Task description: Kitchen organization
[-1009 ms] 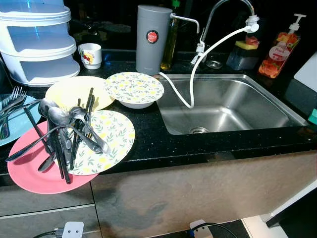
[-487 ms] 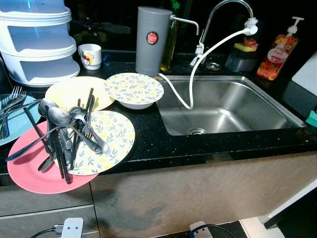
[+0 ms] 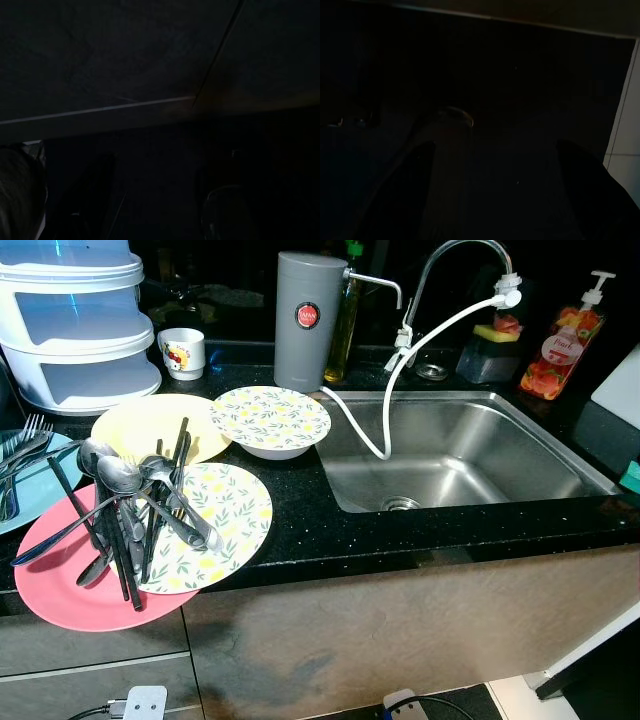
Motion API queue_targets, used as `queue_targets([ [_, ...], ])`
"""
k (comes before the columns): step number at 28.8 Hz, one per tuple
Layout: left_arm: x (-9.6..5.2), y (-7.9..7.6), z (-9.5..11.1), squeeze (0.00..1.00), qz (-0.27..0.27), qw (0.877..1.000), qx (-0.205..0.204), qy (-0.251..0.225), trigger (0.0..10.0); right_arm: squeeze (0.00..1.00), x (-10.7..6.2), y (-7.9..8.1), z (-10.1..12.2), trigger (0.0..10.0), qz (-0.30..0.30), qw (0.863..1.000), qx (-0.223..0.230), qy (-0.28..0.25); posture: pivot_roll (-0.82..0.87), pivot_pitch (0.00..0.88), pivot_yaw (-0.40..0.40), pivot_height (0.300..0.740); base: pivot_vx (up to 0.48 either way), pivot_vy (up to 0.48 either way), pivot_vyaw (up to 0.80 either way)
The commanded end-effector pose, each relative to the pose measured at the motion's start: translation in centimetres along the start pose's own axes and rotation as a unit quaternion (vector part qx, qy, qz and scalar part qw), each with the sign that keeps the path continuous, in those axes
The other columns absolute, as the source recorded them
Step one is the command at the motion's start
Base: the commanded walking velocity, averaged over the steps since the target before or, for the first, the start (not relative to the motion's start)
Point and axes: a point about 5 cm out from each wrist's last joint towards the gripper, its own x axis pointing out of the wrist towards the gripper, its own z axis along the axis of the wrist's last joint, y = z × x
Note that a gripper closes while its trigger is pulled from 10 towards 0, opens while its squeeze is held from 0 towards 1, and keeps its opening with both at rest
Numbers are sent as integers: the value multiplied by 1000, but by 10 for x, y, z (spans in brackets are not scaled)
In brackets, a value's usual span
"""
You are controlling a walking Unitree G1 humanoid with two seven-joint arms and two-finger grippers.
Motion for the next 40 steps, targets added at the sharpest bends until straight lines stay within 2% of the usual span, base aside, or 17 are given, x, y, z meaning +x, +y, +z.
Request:
queue_targets([
  [1, -3, 2, -7, 0, -3, 1000, 4, 8, 10000, 0, -1, 1, -8, 10000, 1, 1000, 3, 11, 92, 116, -63, 740, 0, 0, 0],
  [7, -5, 1, -11, 0, -12, 1000, -1, 15, 10000, 0, -1, 5, -11, 10000, 2, 1000, 14, 14, 92, 143, -42, 740, 0, 0, 0],
  [10, -2, -2, -4, 0, -26, 1000, 10, 8, 10000, 0, -1, 4, -6, 10000, 3, 1000, 12, 9, 88, 178, -34, 740, 0, 0, 0],
  [18, 5, 4, 9, 0, -30, 999, 24, 3, 10000, 0, 1, 1, 5, 10000, 2, 1000, 11, -2, 83, 190, -35, 740, 0, 0, 0],
  [22, 6, 4, 12, 0, -39, 999, 36, 6, 10000, 0, 1, 0, 8, 10000, 7, 1000, -3, -3, 67, 180, -38, 740, 0, 0, 0],
  [23, 10, 3, 19, 0, -31, 999, 25, -3, 10000, 0, 2, -6, 15, 10000, -9, 1000, 22, -11, 65, 196, -36, 740, 0, 0, 0],
  [25, 11, 1, 21, 0, -29, 999, 17, -5, 10000, 0, 2, -8, 17, 10000, -12, 999, 30, -13, 65, 196, -36, 740, 0, 0, 0],
  [28, 14, -6, 28, 0, -53, 998, 42, -15, 10000, 0, 2, -9, 21, 10000, -10, 1000, 18, -15, 70, 185, -46, 740, 0, 0, 0],
  [29, 14, -6, 31, 0, -47, 998, 38, -18, 10000, 0, 2, -10, 22, 10000, -13, 999, 26, -16, 75, 191, -44, 740, 0, 0, 0],
  [31, 15, -6, 32, 0, -44, 998, 31, -19, 10000, 0, 2, -10, 21, 10000, -12, 999, 27, -15, 65, 187, -55, 740, 0, 0, 0],
  [32, 15, -6, 32, 0, -45, 998, 35, -16, 10000, 0, 2, -8, 20, 10000, -7, 1000, 17, -12, 42, 203, -69, 740, 0, 0, 0],
  [34, 15, -5, 31, 0, -48, 998, 33, -14, 10000, 0, 2, -5, 16, 10000, 2, 1000, -3, -7, 27, 181, -67, 740, 0, 0, 0],
  [35, 14, -2, 30, 0, -40, 999, 19, -14, 10000, 0, 2, -4, 16, 10000, -3, 1000, 15, -8, 34, 184, -56, 740, 0, 0, 0],
  [38, 13, -1, 27, 0, -37, 999, 10, -9, 10000, 0, 2, -4, 17, 10000, -7, 1000, 29, -9, 34, 184, -56, 740, 0, 0, 0],
  [40, 12, -1, 23, 0, -43, 999, 33, -3, 10000, 0, 2, -2, 16, 10000, -1, 1000, 20, -8, 42, 187, -51, 740, 0, 0, 0],
])
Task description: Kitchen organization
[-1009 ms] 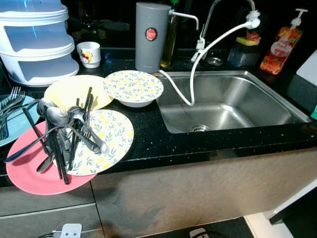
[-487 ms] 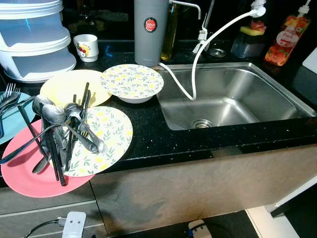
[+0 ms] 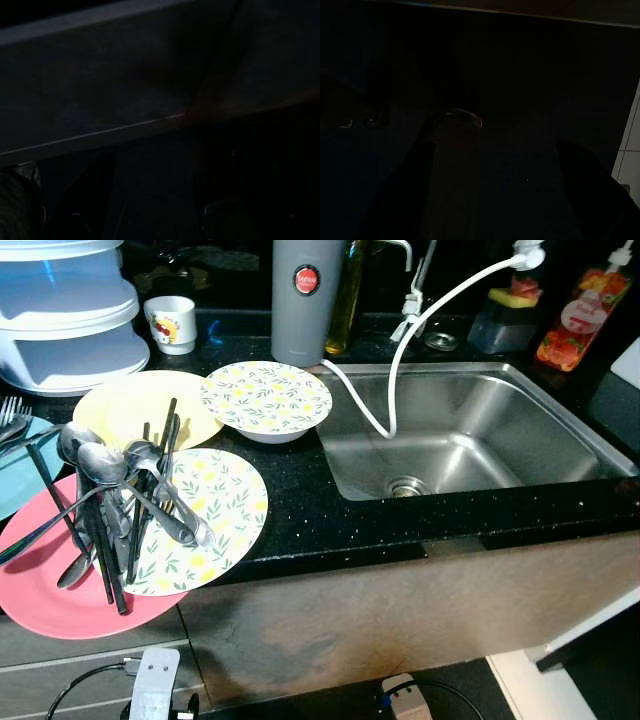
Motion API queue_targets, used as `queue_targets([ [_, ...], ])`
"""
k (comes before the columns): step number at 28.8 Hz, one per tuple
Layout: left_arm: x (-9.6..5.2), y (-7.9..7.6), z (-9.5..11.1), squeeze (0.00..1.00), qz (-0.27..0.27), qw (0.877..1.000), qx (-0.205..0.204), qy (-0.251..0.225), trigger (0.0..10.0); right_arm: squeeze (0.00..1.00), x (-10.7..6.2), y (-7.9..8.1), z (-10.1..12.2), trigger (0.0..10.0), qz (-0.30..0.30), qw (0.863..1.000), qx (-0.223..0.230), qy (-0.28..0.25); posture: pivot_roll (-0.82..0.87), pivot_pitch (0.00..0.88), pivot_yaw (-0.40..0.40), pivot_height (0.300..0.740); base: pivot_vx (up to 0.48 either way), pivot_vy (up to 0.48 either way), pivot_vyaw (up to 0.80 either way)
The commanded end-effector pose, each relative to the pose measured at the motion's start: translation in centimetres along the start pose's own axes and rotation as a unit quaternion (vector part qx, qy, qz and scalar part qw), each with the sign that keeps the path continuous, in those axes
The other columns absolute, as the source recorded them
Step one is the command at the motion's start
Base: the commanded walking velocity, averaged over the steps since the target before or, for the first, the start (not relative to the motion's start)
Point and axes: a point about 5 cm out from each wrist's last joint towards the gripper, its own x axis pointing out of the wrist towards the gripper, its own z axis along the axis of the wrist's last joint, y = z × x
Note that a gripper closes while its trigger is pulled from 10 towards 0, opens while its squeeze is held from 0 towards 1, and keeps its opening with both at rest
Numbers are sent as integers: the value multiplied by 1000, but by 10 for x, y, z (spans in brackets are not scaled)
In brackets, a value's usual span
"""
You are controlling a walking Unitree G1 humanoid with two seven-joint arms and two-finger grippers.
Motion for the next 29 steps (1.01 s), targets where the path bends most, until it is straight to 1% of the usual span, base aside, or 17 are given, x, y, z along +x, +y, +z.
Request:
queue_targets([
  [1, -6, 4, -14, 0, -1, 1000, 13, 25, 10000, 0, -1, 2, -8, 10000, 0, 1000, 13, 13, 44, 184, -47, 740, 0, 0, 0],
  [3, -6, 8, -13, 0, 5, 1000, 8, 22, 10000, 0, -1, 4, -7, 10000, -1, 1000, 23, 12, 46, 184, -43, 740, 0, 0, 0],
  [6, -8, 13, -15, 0, 4, 1000, 17, 26, 10000, 0, 0, 9, -6, 10000, 4, 1000, 12, 11, 62, 181, -19, 740, 0, 0, 0],
  [7, -8, 14, -15, 0, 5, 1000, 17, 26, 10000, 0, 0, 10, -5, 10000, 2, 1000, 27, 7, 69, 186, -18, 740, 0, 0, 0],
  [8, -8, 14, -15, 0, 5, 1000, 16, 26, 10000, 0, 0, 10, -5, 10000, 1, 999, 32, 6, 69, 186, -18, 740, 0, 0, 0],
  [10, -9, 13, -16, 0, 10, 1000, 5, 23, 10000, 0, 0, 10, -7, 10000, 2, 1000, 30, 8, 81, 186, -25, 740, 0, 0, 0],
  [11, -10, 11, -18, 0, 8, 1000, 2, 21, 10000, 0, -1, 10, -11, 10000, 4, 1000, 20, 14, 82, 190, -31, 740, 0, 0, 0],
  [14, -12, 6, -21, 0, 6, 1000, -2, 20, 10000, 0, -3, 8, -20, 10000, 6, 1000, 8, 26, 77, 198, -45, 740, 0, 0, 0],
  [16, -12, 6, -22, 0, 7, 1000, -4, 20, 10000, 0, -3, 8, -21, 10000, 5, 1000, 9, 27, 77, 198, -45, 740, 0, 0, 0],
  [17, -13, 4, -24, 0, 3, 1000, -1, 23, 10000, 0, -3, 7, -22, 10000, 8, 1000, 2, 28, 74, 201, -47, 740, 0, 0, 0],
  [22, -12, 2, -25, 0, -1, 1000, 0, 26, 10000, 0, -3, -3, -18, 10000, 0, 1000, 3, 25, 69, 198, -43, 740, 0, 0, 0],
  [25, -13, 0, -25, 0, -5, 1000, 0, 24, 10000, 0, -2, -8, -9, 10000, -7, 1000, 8, 15, 70, 185, -41, 740, 0, 0, 0],
  [28, -13, 0, -25, 0, -6, 1000, 1, 26, 10000, 0, -1, -7, -7, 10000, -7, 1000, 8, 12, 67, 172, -47, 740, 0, 0, 0],
  [29, -13, 1, -25, 0, -4, 1000, 1, 24, 10000, 0, -1, -4, -7, 10000, -3, 1000, 8, 12, 67, 172, -47, 740, 0, 0, 0],
])
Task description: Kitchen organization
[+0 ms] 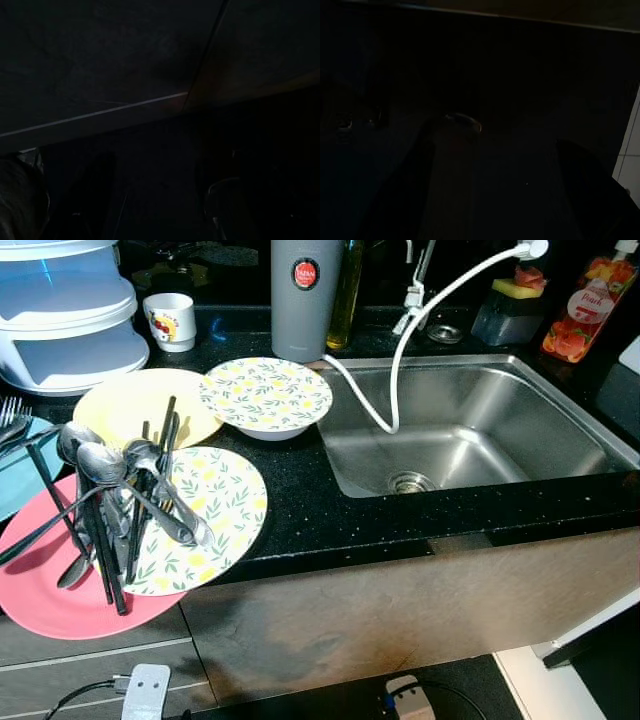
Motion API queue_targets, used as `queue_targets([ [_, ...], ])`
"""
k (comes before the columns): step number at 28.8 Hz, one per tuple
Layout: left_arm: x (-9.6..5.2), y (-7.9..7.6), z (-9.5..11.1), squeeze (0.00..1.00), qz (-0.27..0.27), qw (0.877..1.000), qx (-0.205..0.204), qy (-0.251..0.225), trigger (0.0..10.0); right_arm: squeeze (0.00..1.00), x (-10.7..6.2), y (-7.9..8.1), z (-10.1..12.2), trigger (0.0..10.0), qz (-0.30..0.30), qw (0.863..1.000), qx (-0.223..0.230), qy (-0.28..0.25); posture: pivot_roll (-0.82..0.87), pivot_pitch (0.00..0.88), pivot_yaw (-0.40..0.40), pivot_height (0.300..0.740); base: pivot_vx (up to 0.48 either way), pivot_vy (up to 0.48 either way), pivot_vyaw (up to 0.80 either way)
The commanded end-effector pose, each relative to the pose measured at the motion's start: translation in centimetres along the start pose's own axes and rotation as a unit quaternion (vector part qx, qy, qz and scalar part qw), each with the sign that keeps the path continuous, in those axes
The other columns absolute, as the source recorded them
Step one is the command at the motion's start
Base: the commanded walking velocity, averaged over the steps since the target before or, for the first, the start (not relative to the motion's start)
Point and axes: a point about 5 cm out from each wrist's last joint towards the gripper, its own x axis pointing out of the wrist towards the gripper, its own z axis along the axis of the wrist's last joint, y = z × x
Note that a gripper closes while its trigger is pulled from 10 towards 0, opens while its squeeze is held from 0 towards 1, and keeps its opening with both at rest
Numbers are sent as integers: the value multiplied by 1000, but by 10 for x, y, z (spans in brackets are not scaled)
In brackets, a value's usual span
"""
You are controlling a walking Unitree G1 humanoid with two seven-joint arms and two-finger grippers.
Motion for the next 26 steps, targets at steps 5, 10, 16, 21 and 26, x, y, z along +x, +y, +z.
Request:
queue_targets([
  [5, -5, 0, -12, 0, 3, 1000, -2, 18, 10000, 0, -1, 8, -13, 10000, 8, 1000, 11, 20, 75, 158, -53, 740, 0, 0, 0],
  [10, -5, 0, -13, 0, 5, 1000, -1, 19, 10000, 0, -1, 11, -15, 10000, 11, 1000, 13, 24, 82, 164, -61, 740, 0, 0, 0],
  [16, -6, 1, -14, 0, 5, 1000, 0, 20, 10000, 0, -1, 9, -15, 10000, 11, 1000, 13, 26, 86, 157, -67, 740, 0, 0, 0],
  [21, -6, 1, -14, 0, 7, 1000, -1, 19, 10000, 0, -1, 6, -13, 10000, 8, 1000, 13, 24, 89, 159, -70, 740, 0, 0, 0],
  [26, -8, 2, -17, 0, 9, 1000, -1, 21, 10000, 0, -1, 6, -13, 10000, 7, 1000, 14, 23, 92, 153, -72, 740, 0, 0, 0],
])
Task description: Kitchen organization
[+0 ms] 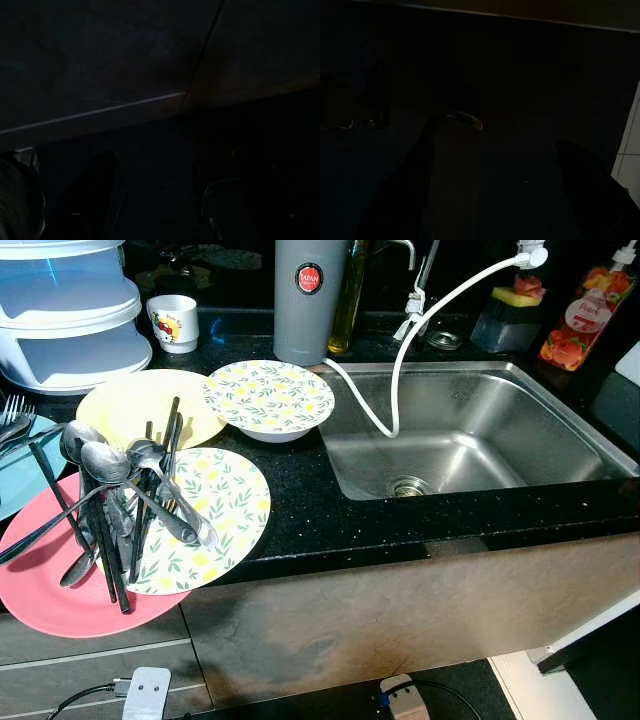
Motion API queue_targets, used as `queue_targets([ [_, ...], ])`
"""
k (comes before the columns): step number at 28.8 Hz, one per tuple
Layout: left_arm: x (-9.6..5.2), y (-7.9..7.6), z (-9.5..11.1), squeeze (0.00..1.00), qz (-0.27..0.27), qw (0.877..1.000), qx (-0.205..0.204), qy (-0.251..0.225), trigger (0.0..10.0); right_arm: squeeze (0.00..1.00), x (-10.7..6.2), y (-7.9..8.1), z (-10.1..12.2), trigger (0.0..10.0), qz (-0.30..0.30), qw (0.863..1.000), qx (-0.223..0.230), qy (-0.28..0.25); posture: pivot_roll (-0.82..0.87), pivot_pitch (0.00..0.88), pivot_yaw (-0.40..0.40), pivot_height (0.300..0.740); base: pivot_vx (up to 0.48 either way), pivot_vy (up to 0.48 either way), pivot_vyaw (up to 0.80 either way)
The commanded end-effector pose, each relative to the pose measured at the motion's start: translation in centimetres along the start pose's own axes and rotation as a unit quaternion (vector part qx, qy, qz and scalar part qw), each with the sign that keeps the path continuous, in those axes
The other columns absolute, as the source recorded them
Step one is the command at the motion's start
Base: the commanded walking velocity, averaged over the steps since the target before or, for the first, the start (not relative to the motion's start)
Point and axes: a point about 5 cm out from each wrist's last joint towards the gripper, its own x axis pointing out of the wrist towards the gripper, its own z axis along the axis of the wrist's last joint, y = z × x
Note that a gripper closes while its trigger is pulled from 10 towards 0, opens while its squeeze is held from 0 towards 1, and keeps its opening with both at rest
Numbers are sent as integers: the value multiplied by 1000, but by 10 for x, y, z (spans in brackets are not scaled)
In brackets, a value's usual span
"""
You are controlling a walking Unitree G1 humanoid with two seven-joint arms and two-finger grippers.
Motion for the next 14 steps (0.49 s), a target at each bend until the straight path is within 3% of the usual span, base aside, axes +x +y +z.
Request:
queue_targets([
  [1, -5, 1, -12, 0, 2, 1000, 0, 17, 10000, 0, -1, -1, -11, 10000, -1, 1000, 11, 20, 92, 153, -72, 740, 0, 0, 0],
  [10, -10, -1, -22, 0, 9, 1000, -6, 29, 10000, 0, -1, 3, -12, 10000, 3, 1000, 9, 21, 96, 140, -77, 740, 0, 0, 0],
  [14, -11, -5, -29, 0, 23, 998, -8, 54, 10000, 0, -2, 1, -14, 10000, -3, 999, 23, 23, 157, 68, -56, 740, 0, 0, 0],
])
